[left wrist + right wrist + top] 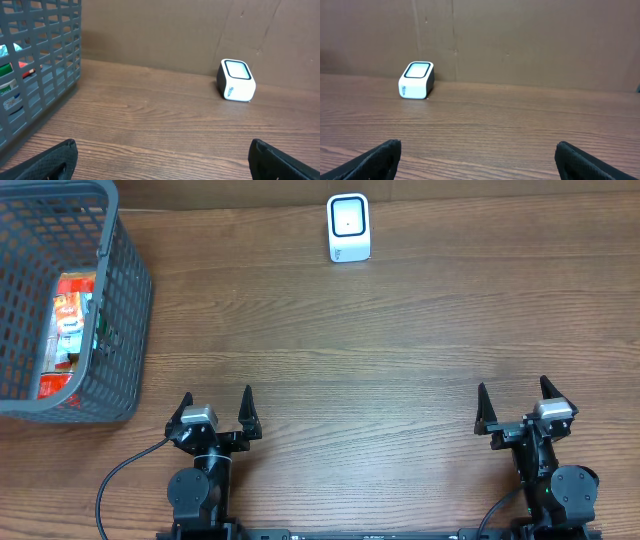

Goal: Scan the item barcode

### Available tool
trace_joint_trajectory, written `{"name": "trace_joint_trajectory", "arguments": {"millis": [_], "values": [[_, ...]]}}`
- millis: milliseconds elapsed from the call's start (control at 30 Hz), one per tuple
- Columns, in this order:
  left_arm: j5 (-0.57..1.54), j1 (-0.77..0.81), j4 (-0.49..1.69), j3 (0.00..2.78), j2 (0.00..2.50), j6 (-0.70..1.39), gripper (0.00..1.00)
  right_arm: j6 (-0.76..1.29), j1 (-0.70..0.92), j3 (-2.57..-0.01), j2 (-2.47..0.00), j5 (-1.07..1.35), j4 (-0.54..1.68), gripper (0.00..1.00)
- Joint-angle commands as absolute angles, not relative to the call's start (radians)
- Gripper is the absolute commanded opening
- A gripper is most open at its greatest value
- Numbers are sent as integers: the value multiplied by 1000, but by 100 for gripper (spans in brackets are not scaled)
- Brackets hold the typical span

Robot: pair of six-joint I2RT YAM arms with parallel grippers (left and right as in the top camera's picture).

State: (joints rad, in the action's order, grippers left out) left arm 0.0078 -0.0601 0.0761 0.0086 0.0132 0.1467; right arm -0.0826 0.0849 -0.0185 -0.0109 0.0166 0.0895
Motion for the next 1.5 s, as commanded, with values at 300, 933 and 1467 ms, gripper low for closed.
{"name": "trace_joint_trajectory", "arguments": {"millis": [300,933,1467], "values": [[16,-69,76,5,6,127,100,-87,84,-8,-4,4,84,100],[44,-69,76,6,6,165,100,-87,84,-8,-4,4,84,100],[324,-69,483,332,6,297,100,-87,84,-8,-4,5,84,100]]}}
